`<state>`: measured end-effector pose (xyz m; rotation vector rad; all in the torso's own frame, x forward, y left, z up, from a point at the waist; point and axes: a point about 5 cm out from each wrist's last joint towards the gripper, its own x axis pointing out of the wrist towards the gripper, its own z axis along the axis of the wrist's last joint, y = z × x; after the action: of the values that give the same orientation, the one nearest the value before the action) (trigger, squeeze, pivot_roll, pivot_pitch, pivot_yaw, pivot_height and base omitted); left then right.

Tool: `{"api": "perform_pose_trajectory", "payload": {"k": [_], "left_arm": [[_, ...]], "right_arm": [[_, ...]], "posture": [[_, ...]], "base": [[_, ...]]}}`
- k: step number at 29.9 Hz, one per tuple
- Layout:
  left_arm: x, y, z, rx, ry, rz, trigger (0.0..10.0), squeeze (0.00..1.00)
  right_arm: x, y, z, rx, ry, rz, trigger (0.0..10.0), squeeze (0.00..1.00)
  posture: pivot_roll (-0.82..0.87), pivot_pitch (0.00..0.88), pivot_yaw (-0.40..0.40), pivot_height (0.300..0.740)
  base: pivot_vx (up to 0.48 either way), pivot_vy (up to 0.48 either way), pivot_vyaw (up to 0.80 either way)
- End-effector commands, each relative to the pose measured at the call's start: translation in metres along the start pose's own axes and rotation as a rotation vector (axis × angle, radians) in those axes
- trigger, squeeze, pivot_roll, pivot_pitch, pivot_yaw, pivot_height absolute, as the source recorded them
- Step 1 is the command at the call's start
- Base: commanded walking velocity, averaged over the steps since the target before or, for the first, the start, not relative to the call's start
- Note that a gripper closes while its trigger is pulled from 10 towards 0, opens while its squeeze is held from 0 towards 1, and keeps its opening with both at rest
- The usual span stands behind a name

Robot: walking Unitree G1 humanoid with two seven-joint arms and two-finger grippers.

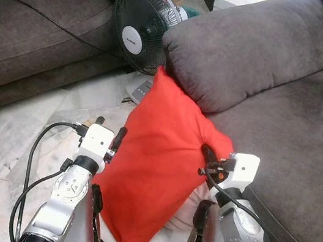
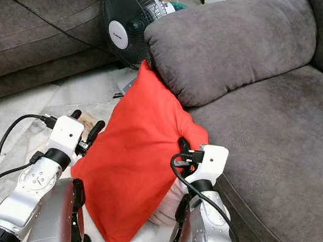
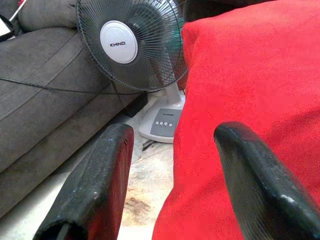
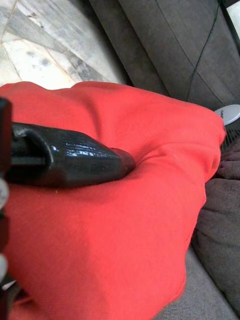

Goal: Move the pillow to the sofa from floor

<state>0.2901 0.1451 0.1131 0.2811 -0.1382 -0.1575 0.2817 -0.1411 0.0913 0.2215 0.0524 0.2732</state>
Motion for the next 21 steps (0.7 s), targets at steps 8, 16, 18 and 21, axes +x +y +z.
{"api": "perform_pose_trajectory", "payload": {"k": [8,16,18,21], "left_arm": [[-0.0029,0.0008,-0.0029,0.016,0.006,-0.01,10.0,0.0],[-0.0031,0.0,-0.0029,0.015,0.007,-0.011,10.0,0.0],[-0.003,0.0,-0.0029,0.015,0.007,-0.011,10.0,0.0],[-0.0031,-0.0001,-0.0028,0.015,0.007,-0.011,10.0,0.0]], "right_arm": [[0.0057,0.0017,0.0175,-0.013,-0.1,0.002,10.0,0.0],[0.0065,0.002,0.0151,-0.015,-0.088,-0.003,10.0,0.0],[0.0067,0.0024,0.0153,-0.015,-0.089,-0.001,10.0,0.0],[0.0073,0.0034,0.0156,-0.014,-0.091,0.002,10.0,0.0]], "posture": [[0.15,0.121,0.012,0.554],[0.15,0.13,0.011,0.569],[0.15,0.13,0.011,0.569],[0.15,0.133,0.011,0.569]], "base": [[0.0,0.0,0.0],[0.0,0.0,0.0],[0.0,0.0,0.0],[0.0,0.0,0.0]]}}
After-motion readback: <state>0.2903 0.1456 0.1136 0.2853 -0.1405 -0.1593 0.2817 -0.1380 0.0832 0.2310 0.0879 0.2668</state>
